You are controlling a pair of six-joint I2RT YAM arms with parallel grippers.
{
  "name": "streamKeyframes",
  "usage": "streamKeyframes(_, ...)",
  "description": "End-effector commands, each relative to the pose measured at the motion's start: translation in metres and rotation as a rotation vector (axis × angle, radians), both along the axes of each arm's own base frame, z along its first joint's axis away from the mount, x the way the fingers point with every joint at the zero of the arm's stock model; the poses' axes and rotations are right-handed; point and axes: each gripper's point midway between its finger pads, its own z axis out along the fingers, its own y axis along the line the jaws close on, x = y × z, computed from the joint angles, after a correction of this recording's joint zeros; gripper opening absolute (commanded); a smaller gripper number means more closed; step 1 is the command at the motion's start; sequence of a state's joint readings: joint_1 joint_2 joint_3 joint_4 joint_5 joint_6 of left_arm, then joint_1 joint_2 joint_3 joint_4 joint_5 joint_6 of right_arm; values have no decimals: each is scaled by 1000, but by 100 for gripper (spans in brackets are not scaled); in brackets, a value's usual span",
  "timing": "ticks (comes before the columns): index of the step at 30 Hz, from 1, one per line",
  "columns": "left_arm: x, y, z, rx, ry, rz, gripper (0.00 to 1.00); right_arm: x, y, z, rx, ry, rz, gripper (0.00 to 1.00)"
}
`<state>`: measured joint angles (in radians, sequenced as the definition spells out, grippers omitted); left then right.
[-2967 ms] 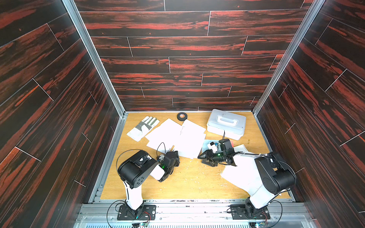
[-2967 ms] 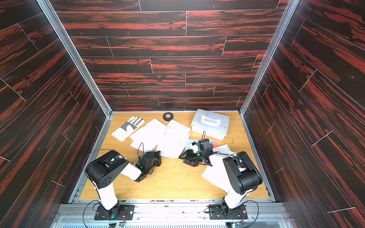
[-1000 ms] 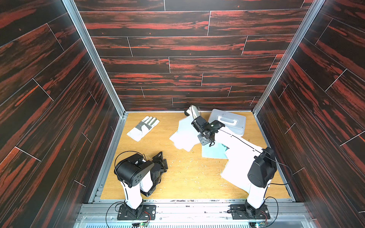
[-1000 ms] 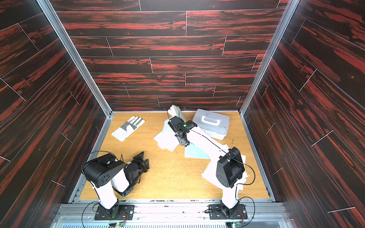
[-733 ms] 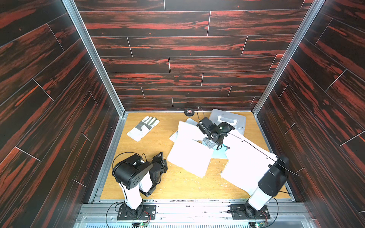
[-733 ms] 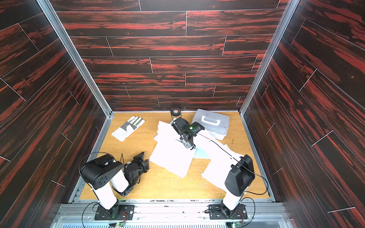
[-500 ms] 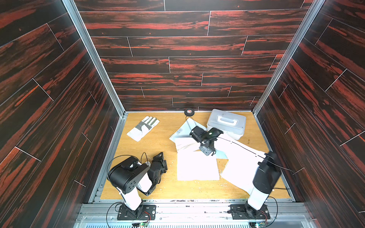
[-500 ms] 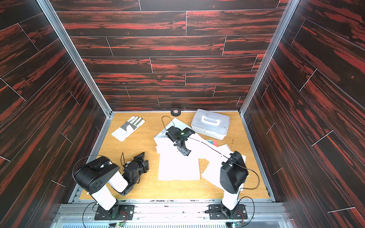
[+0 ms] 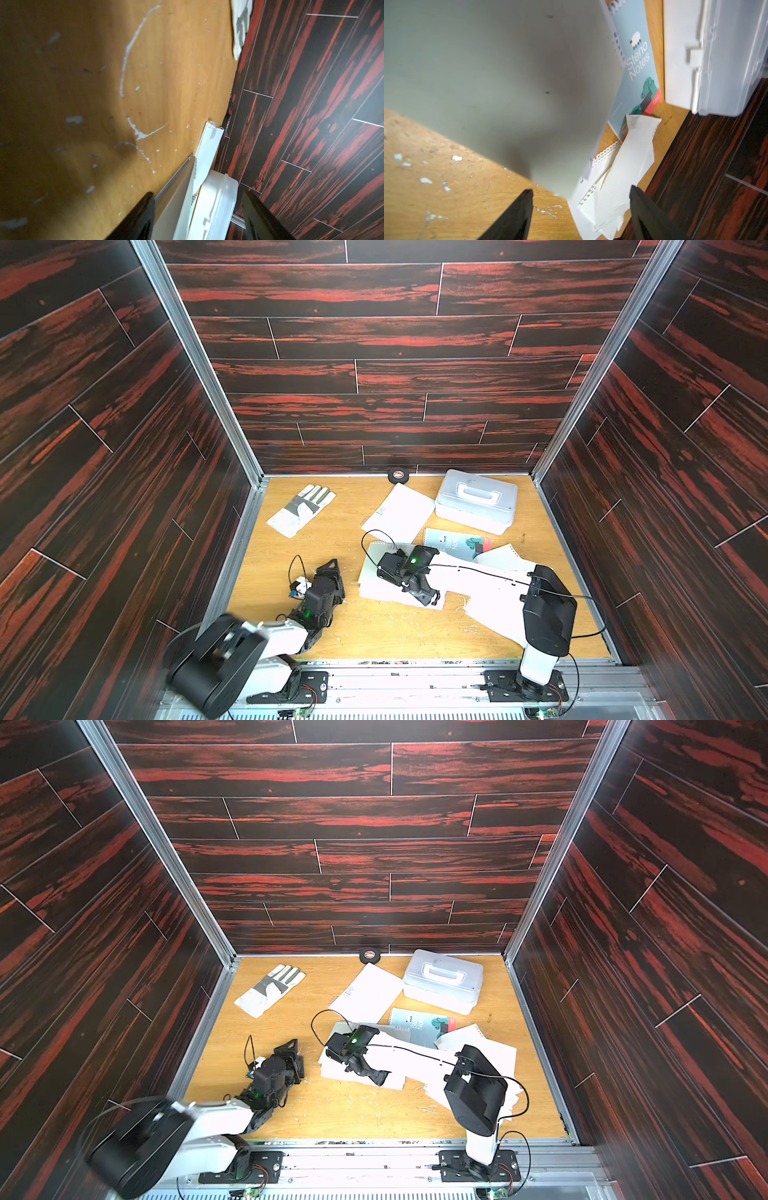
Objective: Tear off pages from different notebooks
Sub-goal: Close the notebook at the center of the board, then reset both arms
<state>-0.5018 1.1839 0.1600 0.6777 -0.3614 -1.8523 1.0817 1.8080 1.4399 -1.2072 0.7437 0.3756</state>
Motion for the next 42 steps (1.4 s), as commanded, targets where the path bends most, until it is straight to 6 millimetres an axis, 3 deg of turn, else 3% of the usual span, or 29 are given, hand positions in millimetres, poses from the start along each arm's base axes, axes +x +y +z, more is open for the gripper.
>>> streamKeyframes(1,-18,27,4,319,159,-15,71,16,1,45,157,-161,-130,82)
streamKeyframes(5,-24,57,50,550,124,35,71,43,-4,70,279,-265,-237,86)
streamKeyframes(8,-27,74,70,698,109,61,72,76,-34,72,337,-338,-361,86)
streamKeyframes(11,-23,87,89,929,153,37,73,114,-95,67,398,-450,-565,87)
streamKeyframes(14,-14,105,108,1168,237,34,79,136,-163,72,449,-659,-742,87)
streamKeyframes(18,7,134,125,1408,393,28,89,136,-232,75,447,-918,-921,89)
streamKeyframes(19,13,142,127,1478,441,53,99,134,-243,71,394,-980,-919,90)
streamKeyframes(22,33,155,111,1640,557,13,100,139,-255,58,233,-1048,-880,91)
streamKeyframes(25,57,153,67,1660,571,-134,100,132,-266,30,122,-1052,-980,93)
streamKeyframes(28,66,159,37,1616,537,-153,100,122,-278,8,-33,-1131,-1017,95)
streamKeyframes(30,72,166,38,1610,470,-78,100,105,-286,3,-41,-1264,-1100,98)
streamKeyframes(31,73,162,36,1596,428,-103,100,93,-290,10,-46,-1345,-1101,98)
streamKeyframes(33,76,165,36,1580,382,-123,100,111,-277,9,-61,-1358,-978,98)
streamKeyframes(35,72,169,40,1593,330,-103,100,105,-267,10,48,-1449,-903,98)
streamKeyframes(36,70,172,44,1602,301,-67,100,108,-261,11,52,-1446,-876,98)
streamKeyframes(38,64,179,34,1557,227,-14,100,112,-257,9,42,-1434,-863,98)
streamKeyframes(39,68,182,40,1568,168,20,100,111,-258,10,48,-1439,-866,98)
streamKeyframes(40,71,171,27,1545,145,-81,100,109,-258,9,58,-1445,-869,98)
streamKeyframes(42,77,164,21,1548,126,-130,100,109,-258,9,62,-1447,-871,98)
